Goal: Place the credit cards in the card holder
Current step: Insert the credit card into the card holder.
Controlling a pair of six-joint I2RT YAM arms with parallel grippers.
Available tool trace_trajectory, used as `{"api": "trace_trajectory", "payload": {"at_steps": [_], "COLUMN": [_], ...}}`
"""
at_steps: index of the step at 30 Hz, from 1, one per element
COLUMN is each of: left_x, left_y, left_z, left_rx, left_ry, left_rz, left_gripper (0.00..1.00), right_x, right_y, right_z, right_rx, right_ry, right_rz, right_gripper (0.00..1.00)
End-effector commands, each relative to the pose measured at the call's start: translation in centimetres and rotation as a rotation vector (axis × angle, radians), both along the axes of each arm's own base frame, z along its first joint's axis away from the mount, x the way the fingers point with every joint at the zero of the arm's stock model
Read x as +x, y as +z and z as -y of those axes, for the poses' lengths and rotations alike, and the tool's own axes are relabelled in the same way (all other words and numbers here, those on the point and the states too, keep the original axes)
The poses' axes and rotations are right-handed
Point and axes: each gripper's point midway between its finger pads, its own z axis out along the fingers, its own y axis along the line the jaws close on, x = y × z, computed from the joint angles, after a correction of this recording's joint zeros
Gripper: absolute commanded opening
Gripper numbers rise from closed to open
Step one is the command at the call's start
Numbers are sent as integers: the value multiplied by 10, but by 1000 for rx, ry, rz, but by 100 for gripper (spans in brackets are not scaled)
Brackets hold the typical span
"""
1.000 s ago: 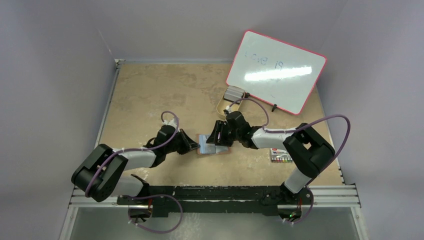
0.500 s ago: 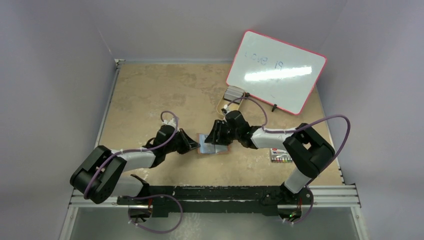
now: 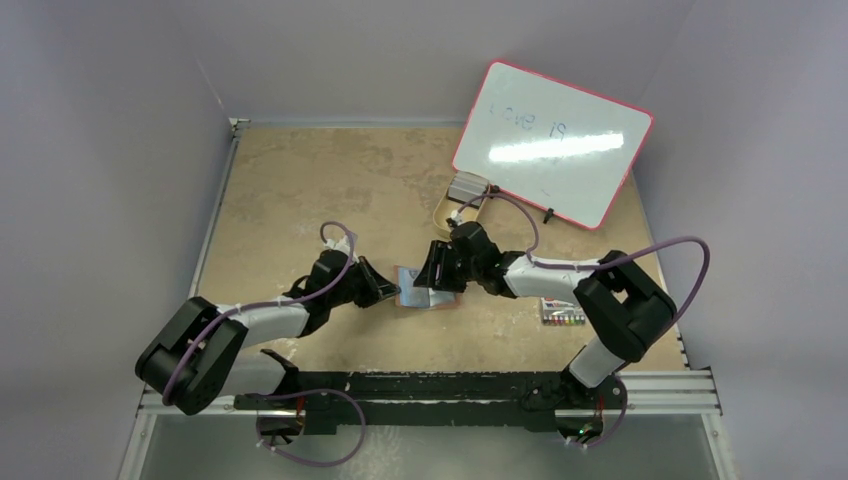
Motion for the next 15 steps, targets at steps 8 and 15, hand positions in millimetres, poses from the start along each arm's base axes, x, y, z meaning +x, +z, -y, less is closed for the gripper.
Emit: {"api": "trace_trajectory", "payload": {"at_steps": [8, 15], "left_x": [3, 3], "left_y": [11, 11], "left_z": [4, 5], "left_rx": [-24, -27], "left_ry": [-12, -12], "left_rz": [40, 39], "left_gripper": [0, 0], "right_x": [13, 11], "right_y": [4, 9], "right_z": [-14, -22], "right_rx": [49, 90], "right_ry": [-14, 6], "right_rz": [38, 28], "right_gripper": [59, 58]}}
